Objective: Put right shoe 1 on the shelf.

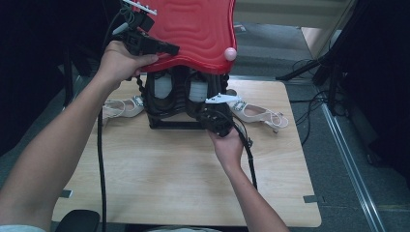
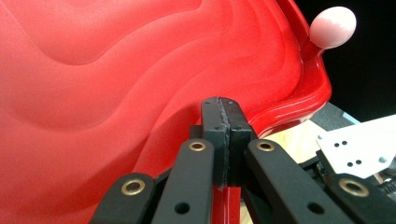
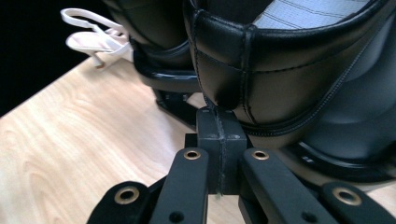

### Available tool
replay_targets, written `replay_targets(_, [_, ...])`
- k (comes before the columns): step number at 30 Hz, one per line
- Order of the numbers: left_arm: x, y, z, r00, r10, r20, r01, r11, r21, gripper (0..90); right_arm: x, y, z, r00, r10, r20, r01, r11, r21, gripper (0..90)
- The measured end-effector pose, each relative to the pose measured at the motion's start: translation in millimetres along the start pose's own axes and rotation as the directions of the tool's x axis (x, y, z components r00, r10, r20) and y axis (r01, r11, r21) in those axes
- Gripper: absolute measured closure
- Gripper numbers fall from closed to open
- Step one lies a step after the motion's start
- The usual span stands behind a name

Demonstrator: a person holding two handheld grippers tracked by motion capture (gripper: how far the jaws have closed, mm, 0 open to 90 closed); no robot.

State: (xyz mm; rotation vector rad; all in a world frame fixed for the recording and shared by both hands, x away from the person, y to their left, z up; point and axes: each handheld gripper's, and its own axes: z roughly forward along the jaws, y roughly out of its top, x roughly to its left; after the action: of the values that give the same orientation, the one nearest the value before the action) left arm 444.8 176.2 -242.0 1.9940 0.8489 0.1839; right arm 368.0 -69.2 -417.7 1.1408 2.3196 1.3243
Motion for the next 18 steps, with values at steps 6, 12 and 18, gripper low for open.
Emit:
replay_targets(6, [0.3,-0.2,-0.4,1.0000,-0.002,0.000,0.002,1.0000,0.000,90.0,-10.4,5.2,-2.7,0.9998,0.008,0.020,-0.008,1.000,0.004,90.0])
replay_targets(12, [0.3,-0.4,-0.6,1.0000,-0.006,-0.002,0.006,1.0000,-0.001,90.0,-24.1,9.5,-4.6,0.9976,0.030,0.063,-0.031,0.999,0.018,90.0])
replay_targets(18, [0.2,-0.4,-0.7,1.0000,-0.006,-0.007,0.006,1.0000,-0.003,90.0,-30.5,3.0,-5.7,0.9975,0.059,0.040,-0.059,0.998,0.007,90.0])
